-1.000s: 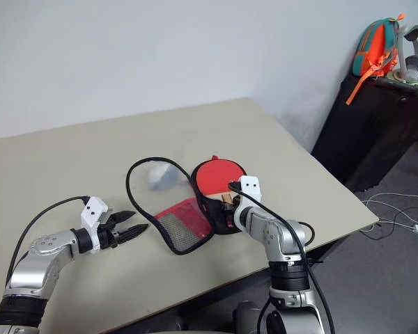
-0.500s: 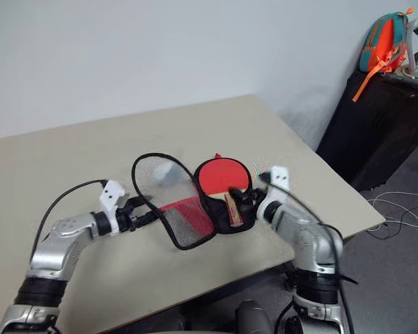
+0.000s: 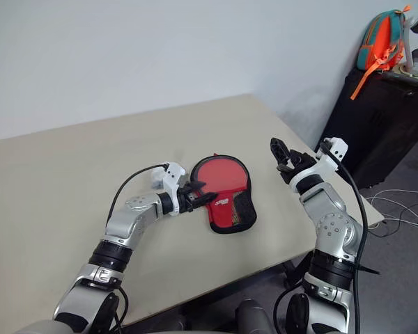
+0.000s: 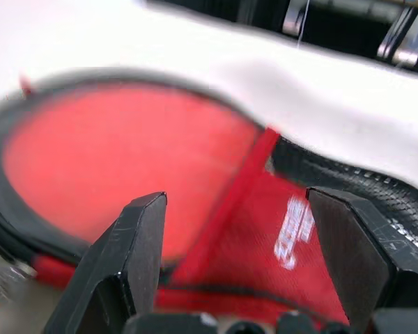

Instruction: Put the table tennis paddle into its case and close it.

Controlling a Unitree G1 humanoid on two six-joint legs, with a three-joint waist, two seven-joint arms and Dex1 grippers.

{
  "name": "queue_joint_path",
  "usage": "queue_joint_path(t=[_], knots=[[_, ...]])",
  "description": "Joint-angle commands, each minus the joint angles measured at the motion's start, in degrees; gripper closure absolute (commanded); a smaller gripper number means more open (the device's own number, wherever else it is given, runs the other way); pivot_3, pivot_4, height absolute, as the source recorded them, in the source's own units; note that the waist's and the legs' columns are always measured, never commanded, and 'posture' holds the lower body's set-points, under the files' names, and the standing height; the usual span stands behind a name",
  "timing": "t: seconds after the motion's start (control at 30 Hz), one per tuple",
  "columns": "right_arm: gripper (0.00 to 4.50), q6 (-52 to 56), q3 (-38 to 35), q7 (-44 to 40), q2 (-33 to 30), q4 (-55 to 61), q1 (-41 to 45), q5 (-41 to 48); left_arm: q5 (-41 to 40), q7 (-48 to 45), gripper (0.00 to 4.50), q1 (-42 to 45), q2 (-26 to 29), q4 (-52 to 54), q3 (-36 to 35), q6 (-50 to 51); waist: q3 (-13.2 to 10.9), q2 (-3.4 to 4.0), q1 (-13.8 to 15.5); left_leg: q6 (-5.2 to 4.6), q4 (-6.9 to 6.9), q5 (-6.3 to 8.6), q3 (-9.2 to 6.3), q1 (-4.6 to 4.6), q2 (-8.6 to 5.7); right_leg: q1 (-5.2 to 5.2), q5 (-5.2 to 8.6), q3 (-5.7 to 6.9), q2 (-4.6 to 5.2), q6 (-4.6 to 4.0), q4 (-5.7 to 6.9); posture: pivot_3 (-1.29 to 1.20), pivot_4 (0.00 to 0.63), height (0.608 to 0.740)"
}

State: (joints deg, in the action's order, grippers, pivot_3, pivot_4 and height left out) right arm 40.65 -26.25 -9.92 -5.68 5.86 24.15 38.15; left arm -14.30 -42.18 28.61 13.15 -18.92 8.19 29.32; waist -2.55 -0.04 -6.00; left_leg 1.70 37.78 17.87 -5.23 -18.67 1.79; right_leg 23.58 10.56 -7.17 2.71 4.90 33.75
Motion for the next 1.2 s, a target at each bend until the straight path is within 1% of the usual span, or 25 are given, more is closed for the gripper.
queue_joint_path(t=[0.03,0.1,0.17,0.33,0.5,0.73,0.93,1.03,1.2], knots=[[0.08,-2.3,0.63,0.77,-0.54,1.93,-0.19,0.3,-1.99,-1.32,1.1,0.29,3.01,3.68,-0.91,8.75,-0.02,0.05,-0.15,0.0,0.01,0.0,0.0,-0.01,0.0,0.01,0.0,-0.01,0.0,0.0,0.0,0.0,0.0,0.74],[0.08,-2.35,0.2,1.29,-0.3,2.24,-0.89,1.29,-5.61,-2.24,1.1,-0.23,4.86,7.45,-2.55,17.44,-0.02,0.06,-0.17,0.0,0.01,0.0,0.02,0.0,0.0,-0.03,0.0,-0.03,0.0,0.0,0.02,0.0,0.0,0.74],[0.08,-2.61,0.41,1.63,-0.3,2.51,-1.3,1.48,-8.36,-2.46,1.1,-0.6,5.72,9.98,-3.92,22.66,-0.06,0.14,-0.18,0.0,0.02,0.0,0.0,0.02,0.0,-0.03,0.01,-0.03,0.0,0.02,0.02,0.0,0.0,0.74],[0.08,-3.56,1.46,2.45,-0.2,2.38,-2.13,0.77,-11.82,0.71,1.1,-0.55,3.41,10.58,-6.18,31.31,-0.09,0.18,0.02,0.0,0.05,0.0,-0.02,0.0,0.0,-0.02,0.02,-0.01,0.01,0.04,0.01,0.0,0.0,0.74],[0.08,-4.24,2.48,3.02,-0.73,1.83,-2.26,0.2,-13.3,1.81,1.1,0.77,-0.12,8.79,-6.41,34.75,-0.09,0.18,0.24,0.0,0.05,0.0,-0.03,0.02,-0.02,-0.04,0.02,-0.01,0.01,0.03,0.01,0.0,0.0,0.74],[0.08,-4.1,3.27,3.25,-1.1,1.42,-2.36,0.23,-13.71,2.76,1.1,3.46,-4.4,3.4,-7.52,36.15,-0.09,0.19,0.26,0.01,0.05,0.0,-0.04,0.02,-0.05,-0.06,0.06,-0.01,0.01,-0.03,0.0,0.0,0.0,0.74],[0.08,-4.22,4.27,3.72,-1.1,1.26,-2.48,-0.22,-11.6,5.4,1.1,3.74,-6.38,1.2,-6.63,34.13,-0.07,0.2,0.28,0.01,0.08,0.0,-0.09,0.02,-0.12,-0.12,0.07,-0.02,0.05,-0.02,-0.01,0.0,0.0,0.74],[0.04,-4.48,4.44,3.96,-1.17,0.98,-2.61,-0.36,-13.5,4.49,1.72,3.22,-6.67,1.56,-7.21,36.15,-0.06,0.22,0.28,0.01,0.09,0.0,-0.12,0.02,-0.15,-0.15,0.08,-0.02,0.07,-0.01,-0.01,0.0,0.0,0.74],[0.04,-4.7,4.19,4.85,-1.37,0.66,-2.73,-0.4,-15.15,5.0,3.47,2.71,-7.7,2.29,-8.74,38.29,-0.07,0.22,0.25,0.01,0.08,0.0,-0.12,-0.01,-0.16,-0.13,0.1,-0.03,0.07,0.05,-0.03,0.0,0.0,0.74]])
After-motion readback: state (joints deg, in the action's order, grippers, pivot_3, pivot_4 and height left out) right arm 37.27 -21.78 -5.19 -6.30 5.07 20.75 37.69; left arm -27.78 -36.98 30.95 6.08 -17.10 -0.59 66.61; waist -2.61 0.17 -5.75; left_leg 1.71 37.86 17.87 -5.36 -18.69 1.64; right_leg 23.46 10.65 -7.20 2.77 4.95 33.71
